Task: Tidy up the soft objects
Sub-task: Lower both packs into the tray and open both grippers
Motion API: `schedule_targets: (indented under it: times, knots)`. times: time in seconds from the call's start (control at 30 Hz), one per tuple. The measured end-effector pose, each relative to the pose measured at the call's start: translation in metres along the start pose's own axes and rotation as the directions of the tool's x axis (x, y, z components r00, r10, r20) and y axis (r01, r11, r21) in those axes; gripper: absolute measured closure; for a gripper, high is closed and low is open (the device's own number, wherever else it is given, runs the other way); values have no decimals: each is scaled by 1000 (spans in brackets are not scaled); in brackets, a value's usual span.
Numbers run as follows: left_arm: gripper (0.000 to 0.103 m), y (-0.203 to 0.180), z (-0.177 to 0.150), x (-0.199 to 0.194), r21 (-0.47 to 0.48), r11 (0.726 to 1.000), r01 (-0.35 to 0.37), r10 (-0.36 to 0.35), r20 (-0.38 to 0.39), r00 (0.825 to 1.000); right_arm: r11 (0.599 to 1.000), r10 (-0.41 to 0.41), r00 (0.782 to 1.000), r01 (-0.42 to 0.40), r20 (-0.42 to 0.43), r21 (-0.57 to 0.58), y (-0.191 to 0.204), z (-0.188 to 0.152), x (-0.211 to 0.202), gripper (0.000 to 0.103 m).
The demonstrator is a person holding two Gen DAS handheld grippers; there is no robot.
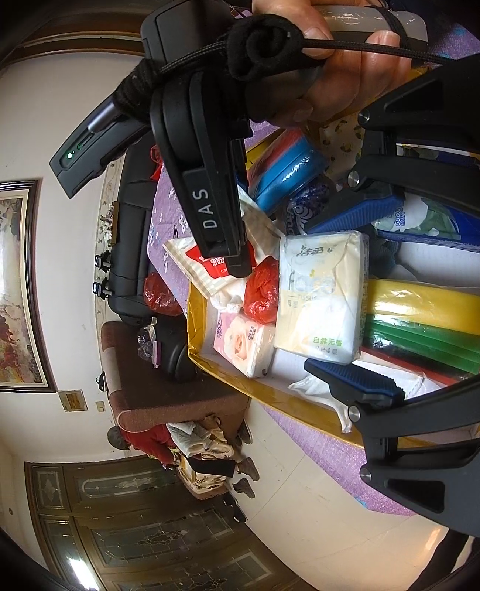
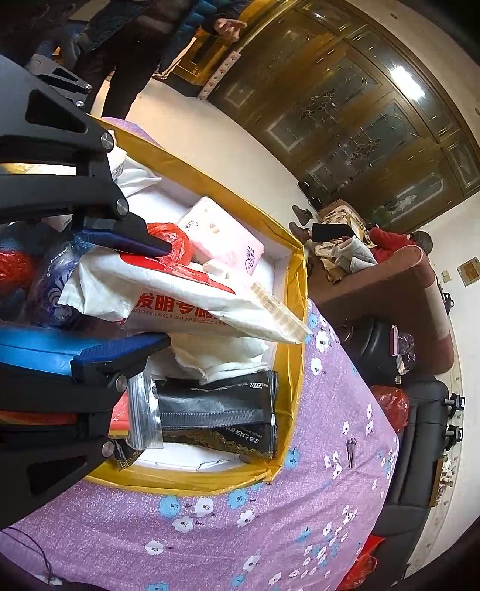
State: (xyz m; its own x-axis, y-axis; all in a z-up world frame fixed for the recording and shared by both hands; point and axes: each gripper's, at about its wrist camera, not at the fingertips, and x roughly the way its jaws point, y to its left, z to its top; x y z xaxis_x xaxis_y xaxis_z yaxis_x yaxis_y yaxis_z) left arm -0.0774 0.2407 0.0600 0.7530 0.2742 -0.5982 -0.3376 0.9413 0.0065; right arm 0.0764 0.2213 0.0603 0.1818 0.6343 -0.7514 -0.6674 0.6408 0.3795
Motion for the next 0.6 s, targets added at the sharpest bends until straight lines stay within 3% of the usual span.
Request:
schedule_targets:
  times: [0.17,0.3,0.47,0.6]
  knots:
    - [34,-1,0,-1,1,1000,-6,6,8,1000,1000,6,1000,-6,5,-4,0,-3,-9,55]
    - [23,-4,0,-6,7,1000,-22,22,31,999,1000,19,1000,-18,11,-6,-2,-8,-19,50]
    - [19,-8,-2,-11,7,1000,-28,28,44,999,999,33,999,-33,24,-14,-1,-16,-36,47]
    - [11,-15,-3,-19,11,1000,-22,22,62,998,999,34,997,-32,63,-31,1,-25,-60,39]
